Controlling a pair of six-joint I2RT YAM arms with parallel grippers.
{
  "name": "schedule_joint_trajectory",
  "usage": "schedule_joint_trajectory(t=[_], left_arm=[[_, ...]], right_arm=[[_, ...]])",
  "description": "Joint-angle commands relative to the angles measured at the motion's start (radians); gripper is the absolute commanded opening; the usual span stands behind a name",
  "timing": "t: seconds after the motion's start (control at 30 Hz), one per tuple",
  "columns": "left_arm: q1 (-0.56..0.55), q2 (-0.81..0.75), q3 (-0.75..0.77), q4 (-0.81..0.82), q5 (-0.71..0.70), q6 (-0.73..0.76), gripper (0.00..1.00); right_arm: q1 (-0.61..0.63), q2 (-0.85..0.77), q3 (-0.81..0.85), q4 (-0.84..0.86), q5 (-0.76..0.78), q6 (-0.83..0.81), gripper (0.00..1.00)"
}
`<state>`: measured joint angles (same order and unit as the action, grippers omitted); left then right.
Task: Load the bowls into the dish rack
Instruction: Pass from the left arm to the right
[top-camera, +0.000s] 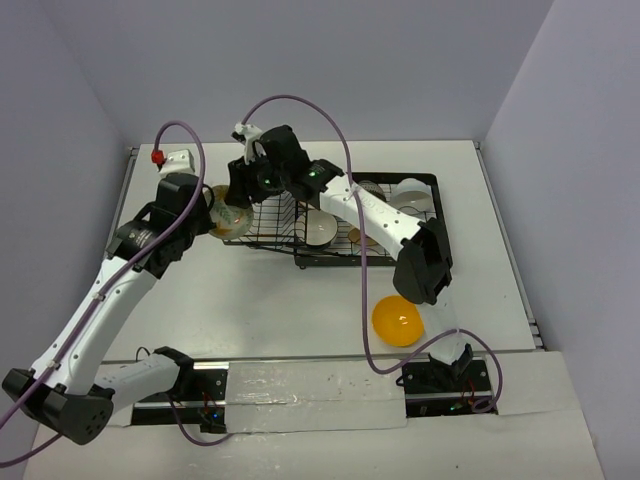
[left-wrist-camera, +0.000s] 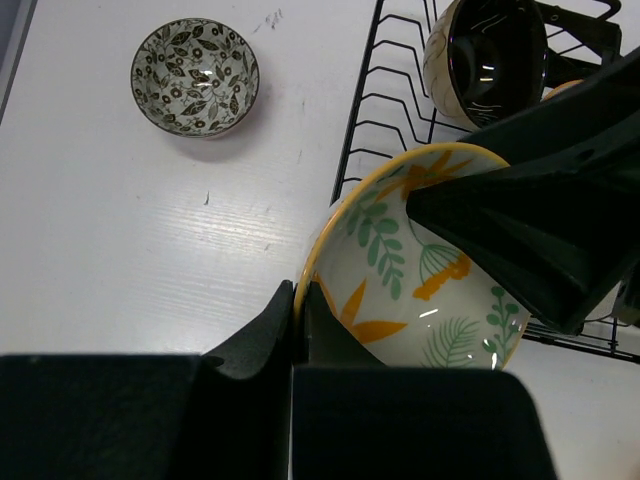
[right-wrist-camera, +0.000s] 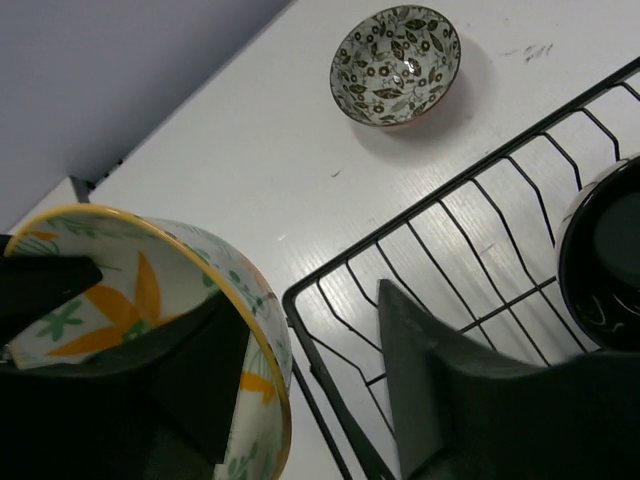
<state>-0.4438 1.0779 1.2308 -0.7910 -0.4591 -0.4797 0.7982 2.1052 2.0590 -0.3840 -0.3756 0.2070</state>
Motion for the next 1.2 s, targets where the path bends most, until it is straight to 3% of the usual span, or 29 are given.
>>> schedule_joint_trajectory(t=[0.0,0.1,0.17,0.2,0.27,0.53,0.93,1.17], left_arm=[[-0.009,-0.001,0.05,0.07,-0.027,0.024,0.0],[-0.009,0.005,0.05,0.075,-0.036,0.03,0.0],[-0.01,0.007,0.047,0.079,-0.042,0.03,0.0],[-0.01,0.007,0.044,0.081,-0.044,0.032,0.0],[-0.01,0.013,0.036,0.093,-0.046,0.033,0.0],[-0.012,0.057,0.053,0.118,-0.047,0.013,0.01],[-0.012,0.056,0.091,0.145,-0.044,0.015,0.54],[-0.012,0.044,0.125,0.154,-0.012,0.016,0.61]], right_arm=[[0.003,-0.027,-0.022,0.008,0.026,-0.029,0.53],[0.001,-0.03,-0.039,0.008,0.04,-0.032,0.3],[-0.001,-0.031,-0.048,0.008,0.043,-0.034,0.21],[-0.001,-0.033,-0.051,0.011,0.043,-0.035,0.09],[-0.001,-0.037,-0.066,0.017,0.043,-0.034,0.0],[-0.004,-0.094,-0.155,0.053,0.067,-0.038,0.0],[-0.06,-0.212,-0.287,0.068,0.138,-0.024,0.0],[-0.077,-0.276,-0.322,0.06,0.145,-0.024,0.0]])
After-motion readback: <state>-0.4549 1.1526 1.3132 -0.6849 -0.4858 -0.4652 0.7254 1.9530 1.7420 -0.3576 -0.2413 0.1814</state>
